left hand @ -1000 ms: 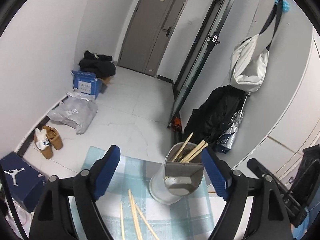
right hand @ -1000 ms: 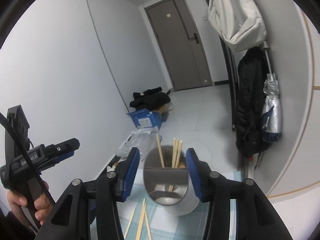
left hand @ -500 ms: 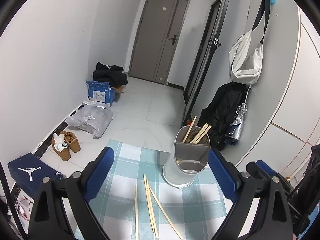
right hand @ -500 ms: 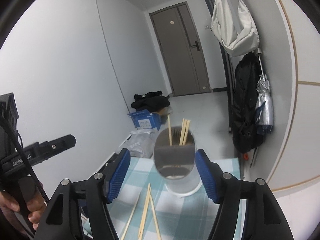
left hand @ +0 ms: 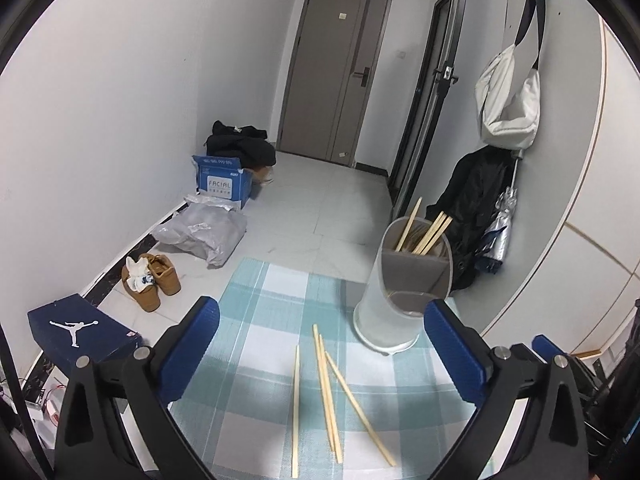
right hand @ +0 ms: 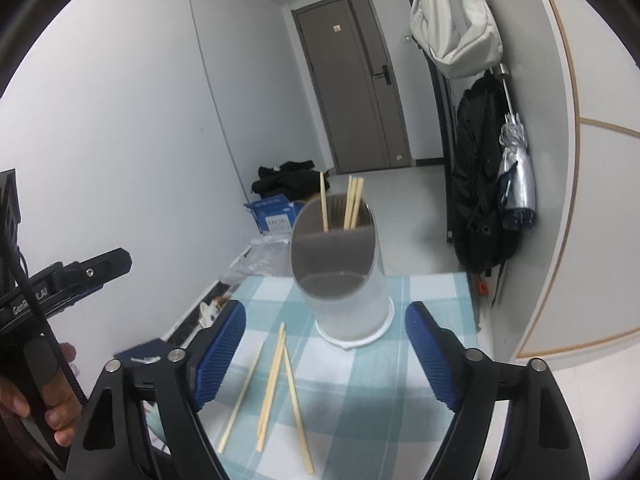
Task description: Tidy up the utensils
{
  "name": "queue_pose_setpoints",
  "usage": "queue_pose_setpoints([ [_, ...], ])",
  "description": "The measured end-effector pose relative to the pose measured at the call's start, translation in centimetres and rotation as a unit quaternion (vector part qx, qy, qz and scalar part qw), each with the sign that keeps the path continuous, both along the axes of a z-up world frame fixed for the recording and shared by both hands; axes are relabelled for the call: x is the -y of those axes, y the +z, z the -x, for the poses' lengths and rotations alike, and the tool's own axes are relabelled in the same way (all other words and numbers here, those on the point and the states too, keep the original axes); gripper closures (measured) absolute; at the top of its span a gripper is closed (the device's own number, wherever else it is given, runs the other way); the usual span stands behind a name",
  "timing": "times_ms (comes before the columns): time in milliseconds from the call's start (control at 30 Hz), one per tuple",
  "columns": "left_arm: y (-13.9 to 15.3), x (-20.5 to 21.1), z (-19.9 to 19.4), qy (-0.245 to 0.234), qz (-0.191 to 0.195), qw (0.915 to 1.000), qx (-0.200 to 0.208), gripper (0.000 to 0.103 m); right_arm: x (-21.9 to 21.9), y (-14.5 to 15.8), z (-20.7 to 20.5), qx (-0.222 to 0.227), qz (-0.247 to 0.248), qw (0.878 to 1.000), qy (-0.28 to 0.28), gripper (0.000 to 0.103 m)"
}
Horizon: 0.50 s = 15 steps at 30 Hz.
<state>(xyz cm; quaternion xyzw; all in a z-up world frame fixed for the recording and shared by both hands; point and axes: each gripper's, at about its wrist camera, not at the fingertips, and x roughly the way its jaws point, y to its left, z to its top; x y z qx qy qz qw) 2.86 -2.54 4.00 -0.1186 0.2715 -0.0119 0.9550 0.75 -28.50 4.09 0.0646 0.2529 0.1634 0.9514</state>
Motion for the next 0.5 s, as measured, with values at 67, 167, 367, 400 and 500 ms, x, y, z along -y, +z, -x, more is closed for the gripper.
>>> queue_pose_setpoints([
  [67,-0.9,0.0,-0.1,-0.001,0.002,1.0000,-0.008,0.002,0.0,-0.7,0.0,-0.009,0.001,1.000,0.001,0.017],
  [167,-2.2,-0.1,-0.2,-0.003,0.003,0.9997,-0.023,0.002,0.0,-1.9,-0.3,-0.028,0.003,1.000,0.001,0.017],
  [367,-5.3,-1.5,-0.2,-0.001,0.030,0.9974,-0.066,0.002,-0.3,-4.4,-1.3,-0.078,0.015,0.997,-0.007,0.017],
  [400,-5.7,-1.9,-0.2,0.000,0.036,0.9965,-0.075,0.002,-0.4,-4.8,-1.4,-0.084,0.018,0.996,-0.006,0.017],
  [500,-6.0,-2.8,-0.7,0.001,0.049,0.9950,-0.086,0.002,-1.0,-6.0,-2.1,-0.104,0.033,0.994,-0.002,0.017],
])
